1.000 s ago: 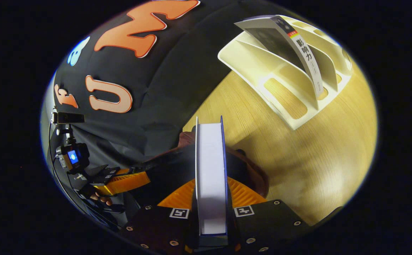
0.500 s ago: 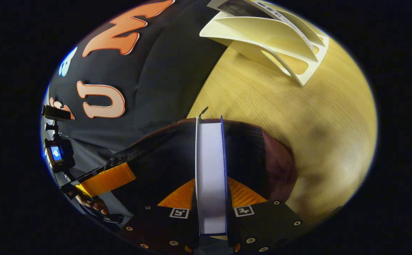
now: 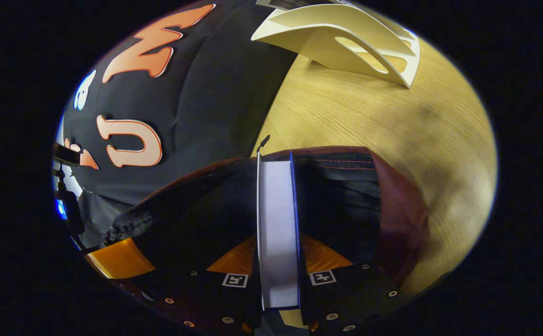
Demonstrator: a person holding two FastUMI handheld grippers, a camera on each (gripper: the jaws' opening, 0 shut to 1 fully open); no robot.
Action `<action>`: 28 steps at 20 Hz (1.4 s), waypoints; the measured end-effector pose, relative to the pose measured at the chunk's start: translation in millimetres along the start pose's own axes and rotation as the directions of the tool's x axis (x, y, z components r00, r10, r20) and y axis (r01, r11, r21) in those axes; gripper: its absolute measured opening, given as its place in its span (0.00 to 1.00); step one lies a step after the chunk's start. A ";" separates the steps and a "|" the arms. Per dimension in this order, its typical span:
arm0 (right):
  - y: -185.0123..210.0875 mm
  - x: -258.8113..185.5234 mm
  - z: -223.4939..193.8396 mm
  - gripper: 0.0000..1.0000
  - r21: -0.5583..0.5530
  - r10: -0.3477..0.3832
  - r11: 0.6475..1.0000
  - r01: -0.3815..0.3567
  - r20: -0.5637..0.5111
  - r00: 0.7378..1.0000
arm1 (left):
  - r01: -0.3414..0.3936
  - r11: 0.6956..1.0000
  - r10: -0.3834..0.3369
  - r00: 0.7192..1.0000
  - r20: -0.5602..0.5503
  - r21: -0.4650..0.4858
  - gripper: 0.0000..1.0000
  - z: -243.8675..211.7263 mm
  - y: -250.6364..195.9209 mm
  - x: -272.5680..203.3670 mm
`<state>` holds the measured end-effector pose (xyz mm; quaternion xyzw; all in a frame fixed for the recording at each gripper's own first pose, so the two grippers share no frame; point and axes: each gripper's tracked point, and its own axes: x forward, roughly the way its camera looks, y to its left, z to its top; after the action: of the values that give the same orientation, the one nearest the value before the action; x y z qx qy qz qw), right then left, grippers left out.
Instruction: Open the schoolbag, grab two books from the bookshelf and put them into the schoolbag.
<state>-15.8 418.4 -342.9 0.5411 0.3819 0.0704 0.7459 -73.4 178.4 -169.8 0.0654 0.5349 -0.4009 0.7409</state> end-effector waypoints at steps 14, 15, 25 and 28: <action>-33.3 -69.0 29.7 0.53 -0.144 -0.194 0.975 0.169 -0.184 0.964 | -0.041 0.997 0.041 0.999 0.007 0.059 0.06 -2.7 13.4 1.8; -30.2 -77.8 43.1 0.53 -0.161 -0.185 0.974 0.158 -0.175 0.967 | -0.055 0.997 0.055 0.999 0.004 0.063 0.06 -3.6 14.9 1.8; -17.9 -165.2 175.6 0.70 -0.509 -0.372 0.811 0.289 -0.067 0.926 | -0.116 0.993 0.115 0.993 -0.007 -0.036 0.06 -0.6 18.2 8.0; -18.6 -182.0 222.6 0.70 -0.612 -0.459 0.706 0.357 -0.012 0.888 | -0.123 0.990 0.123 0.992 -0.010 -0.061 0.05 -0.6 18.1 10.4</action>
<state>-4.8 148.9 -241.7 0.1737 0.5103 0.0633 0.8399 -60.8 185.4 -184.8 0.0765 0.5441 -0.3374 0.7644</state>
